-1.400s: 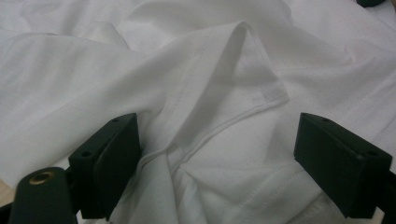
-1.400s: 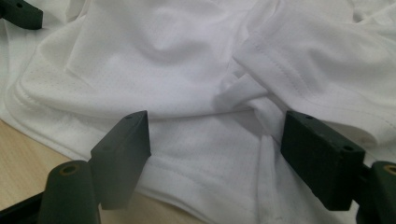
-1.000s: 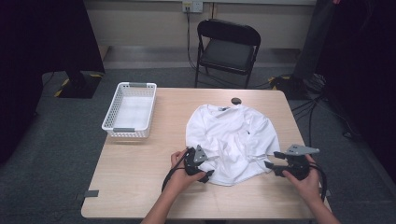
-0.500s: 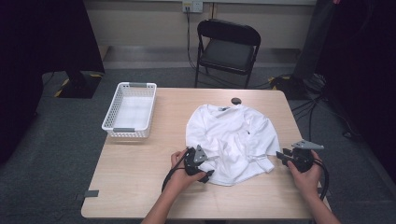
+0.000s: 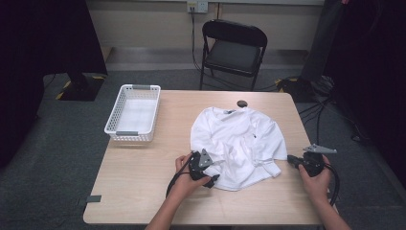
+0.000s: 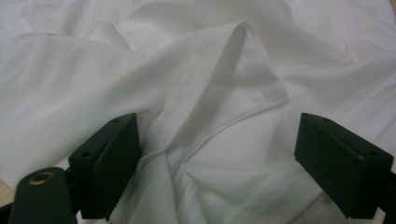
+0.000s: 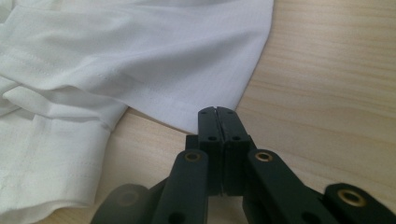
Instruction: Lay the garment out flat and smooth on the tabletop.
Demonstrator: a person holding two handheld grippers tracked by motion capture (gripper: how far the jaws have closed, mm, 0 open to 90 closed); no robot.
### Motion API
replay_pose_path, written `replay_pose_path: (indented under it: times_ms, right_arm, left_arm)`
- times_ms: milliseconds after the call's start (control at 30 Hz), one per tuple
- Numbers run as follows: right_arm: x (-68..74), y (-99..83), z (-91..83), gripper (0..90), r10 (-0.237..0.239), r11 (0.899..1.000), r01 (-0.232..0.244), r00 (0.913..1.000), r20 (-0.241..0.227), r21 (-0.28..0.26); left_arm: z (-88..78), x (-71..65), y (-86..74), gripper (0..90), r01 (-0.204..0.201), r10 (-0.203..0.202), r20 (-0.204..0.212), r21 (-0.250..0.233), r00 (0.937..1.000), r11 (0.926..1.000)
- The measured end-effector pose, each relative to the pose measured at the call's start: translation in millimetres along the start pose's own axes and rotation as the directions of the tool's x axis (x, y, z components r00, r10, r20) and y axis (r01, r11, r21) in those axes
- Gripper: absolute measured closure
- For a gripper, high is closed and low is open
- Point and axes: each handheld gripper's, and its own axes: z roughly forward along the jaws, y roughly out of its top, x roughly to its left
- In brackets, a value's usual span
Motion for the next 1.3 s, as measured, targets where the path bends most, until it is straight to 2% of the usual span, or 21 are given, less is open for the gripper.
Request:
replay_pose_path:
  times_ms: [67, 133, 300, 433, 600, 700, 767, 800, 833, 867, 900, 933, 1000, 1033, 1100, 1133, 1167, 1200, 1233, 1300]
  right_arm:
    - [-2.6, 0.8, -1.0, 89.9, -0.014, 1.000, 0.014, 0.9999, 0.008, 0.009]
    - [-6.1, 2.2, -2.1, 90.0, -0.013, 1.000, 0.013, 0.9998, -0.014, 0.023]
    - [-17.4, 8.5, -9.6, 90.0, -0.050, 0.998, 0.050, 0.9987, 0.005, 0.040]
    - [-33.3, 18.9, -15.8, 90.0, -0.089, 0.994, 0.086, 0.9953, 0.040, 0.063]
    - [-59.0, 29.0, -17.5, 90.0, -0.098, 0.992, 0.092, 0.9935, 0.059, 0.091]
    - [-76.5, 36.0, -15.0, 90.0, -0.101, 0.990, 0.089, 0.9894, 0.104, 0.112]
    - [-89.7, 42.3, -13.7, 90.0, -0.104, 0.988, 0.081, 0.9781, 0.181, 0.130]
    - [-97.2, 45.4, -14.0, 90.0, -0.079, 0.991, 0.053, 0.9736, 0.214, 0.123]
    - [-104.2, 48.0, -14.5, 89.7, -0.038, 0.994, 0.014, 0.9740, 0.223, 0.107]
    - [-108.7, 50.2, -14.8, 87.0, -0.017, 0.995, -0.007, 0.9711, 0.238, 0.098]
    - [-109.7, 52.2, -15.5, 76.8, -0.016, 0.995, -0.010, 0.9627, 0.270, 0.095]
    - [-108.2, 53.8, -15.7, 69.8, -0.018, 0.996, -0.008, 0.9612, 0.275, 0.092]
    - [-97.5, 53.7, -18.2, 65.9, -0.020, 0.998, 0.006, 0.9733, 0.229, 0.060]
    - [-89.1, 52.3, -19.8, 63.0, -0.026, 0.999, 0.017, 0.9812, 0.191, 0.044]
    - [-69.2, 45.3, -21.8, 61.7, -0.015, 1.000, 0.015, 0.9973, 0.072, 0.011]
    - [-57.6, 40.9, -21.4, 59.3, -0.036, 0.999, 0.035, 0.9988, 0.032, 0.022]
    - [-45.8, 35.6, -21.3, 59.0, -0.064, 0.997, 0.064, 0.9978, 0.018, 0.032]
    - [-32.8, 28.2, -21.0, 58.7, -0.083, 0.996, 0.084, 0.9963, -0.022, 0.036]
    - [-25.9, 23.6, -20.6, 57.1, -0.088, 0.995, 0.090, 0.9952, -0.043, 0.039]
    - [-11.1, 13.2, -19.4, 56.2, -0.131, 0.990, 0.133, 0.9905, -0.042, 0.053]
  left_arm:
    - [0.2, -0.1, 0.0, 14.1, 0.003, -0.003, 0.001, -0.002, 1.0000, 1.0000]
    - [0.2, -0.1, 0.0, 14.1, 0.004, -0.004, 0.001, -0.002, 1.0000, 1.0000]
    - [0.2, 0.0, 0.0, 14.1, 0.004, -0.004, 0.001, -0.002, 1.0000, 1.0000]
    - [0.3, 0.3, 0.0, 14.0, 0.005, -0.005, 0.003, -0.001, 1.0000, 1.0000]
    - [0.6, 1.1, 0.2, 13.8, 0.005, -0.005, 0.009, -0.001, 0.9999, 1.0000]
    - [0.9, 1.4, 0.3, 13.7, 0.004, -0.004, 0.012, -0.001, 0.9999, 1.0000]
    - [1.1, 1.7, 0.4, 13.5, 0.004, -0.004, 0.013, -0.001, 0.9999, 1.0000]
    - [1.1, 1.7, 0.4, 13.5, 0.003, -0.003, 0.013, -0.001, 0.9999, 1.0000]
    - [1.1, 1.6, 0.4, 13.5, 0.003, -0.003, 0.012, -0.001, 0.9999, 1.0000]
    - [1.0, 1.4, 0.4, 13.5, 0.004, -0.004, 0.011, -0.002, 0.9999, 1.0000]
    - [1.0, 1.3, 0.3, 13.5, 0.004, -0.004, 0.011, -0.002, 0.9999, 1.0000]
    - [1.0, 1.2, 0.3, 13.5, 0.004, -0.004, 0.010, -0.002, 0.9999, 1.0000]
    - [0.9, 1.0, 0.3, 13.5, 0.004, -0.004, 0.008, -0.002, 1.0000, 1.0000]
    - [0.9, 0.8, 0.3, 13.5, 0.005, -0.005, 0.008, -0.002, 1.0000, 1.0000]
    - [0.9, 1.0, 0.3, 13.5, 0.005, -0.005, 0.008, -0.002, 1.0000, 1.0000]
    - [0.9, 1.0, 0.3, 13.5, 0.005, -0.005, 0.008, -0.002, 1.0000, 1.0000]
    - [0.9, 0.9, 0.3, 13.5, 0.004, -0.004, 0.008, -0.002, 1.0000, 1.0000]
    - [0.9, 0.8, 0.3, 13.5, 0.006, -0.006, 0.007, -0.002, 1.0000, 1.0000]
    - [0.9, 0.8, 0.3, 13.5, 0.006, -0.006, 0.007, -0.002, 1.0000, 1.0000]
    - [0.9, 0.8, 0.3, 13.5, 0.006, -0.006, 0.007, -0.002, 1.0000, 1.0000]
